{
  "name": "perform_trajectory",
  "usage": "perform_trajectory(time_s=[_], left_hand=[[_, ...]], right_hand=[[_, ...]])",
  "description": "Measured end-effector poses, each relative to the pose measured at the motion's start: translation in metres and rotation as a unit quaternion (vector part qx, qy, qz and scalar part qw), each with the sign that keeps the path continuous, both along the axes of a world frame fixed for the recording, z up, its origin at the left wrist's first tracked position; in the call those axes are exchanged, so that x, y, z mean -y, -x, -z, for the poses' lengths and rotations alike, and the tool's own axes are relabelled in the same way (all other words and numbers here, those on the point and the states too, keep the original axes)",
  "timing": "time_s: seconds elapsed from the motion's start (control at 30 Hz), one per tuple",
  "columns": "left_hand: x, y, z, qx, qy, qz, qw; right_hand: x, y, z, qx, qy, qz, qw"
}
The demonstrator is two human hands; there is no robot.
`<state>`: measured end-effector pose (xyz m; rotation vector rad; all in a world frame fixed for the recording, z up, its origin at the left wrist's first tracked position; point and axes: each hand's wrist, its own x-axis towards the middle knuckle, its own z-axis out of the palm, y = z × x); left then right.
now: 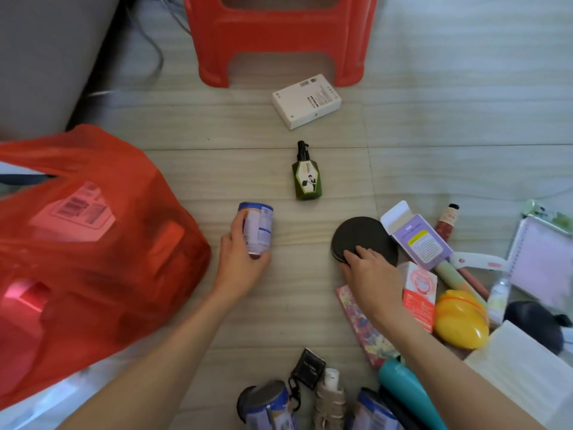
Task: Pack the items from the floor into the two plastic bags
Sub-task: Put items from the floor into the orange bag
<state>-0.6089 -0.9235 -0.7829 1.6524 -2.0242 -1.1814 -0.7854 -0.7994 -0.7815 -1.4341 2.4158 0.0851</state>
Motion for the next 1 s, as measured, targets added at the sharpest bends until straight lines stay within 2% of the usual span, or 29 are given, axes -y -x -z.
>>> perform_trajectory(time_s=[0.1, 0.17, 0.23, 0.3, 0.43, 0.57, 0.73, 0.9, 0.97, 1.0], left_hand=[[-0.006, -0.001, -0.014, -0.113, -0.127, -0.104, 0.980], [-0.007, -0.007, -0.031, -0.167, -0.252, -0.175, 0.937], [-0.011, -0.015, -0.054, -0.191, -0.352, -0.189, 0.896], [-0.018, -0.019, -0.084, -0.200, -0.379, -0.160, 0.889], [-0.020, -0.030, -0.165, -0.224, -0.352, -0.100, 0.903], [-0.019, -0.065, -0.248, -0.257, -0.294, -0.045, 0.920], [-0.025, -0.132, -0.305, -0.269, -0.183, -0.096, 0.941], [-0.033, -0.209, -0.301, -0.321, -0.167, -0.196, 0.911], [-0.037, -0.230, -0.291, -0.339, -0.169, -0.231, 0.896], [-0.039, -0.237, -0.287, -0.351, -0.171, -0.240, 0.889]], right_hand=[[0.002, -0.005, -0.015, -0.023, 0.003, 0.007, 1.000], [0.004, -0.007, -0.035, -0.039, 0.037, 0.030, 0.998], [0.009, -0.014, -0.062, -0.015, 0.058, 0.076, 0.995], [0.016, -0.021, -0.088, 0.029, 0.091, 0.142, 0.985], [0.038, -0.042, -0.165, 0.171, 0.183, 0.198, 0.948], [0.049, -0.068, -0.240, 0.223, 0.252, 0.177, 0.925], [0.058, -0.110, -0.296, 0.286, 0.286, 0.163, 0.900], [0.085, -0.163, -0.309, 0.344, 0.281, 0.163, 0.881], [0.102, -0.183, -0.310, 0.414, 0.299, 0.204, 0.836], [0.111, -0.192, -0.311, 0.486, 0.308, 0.235, 0.783]])
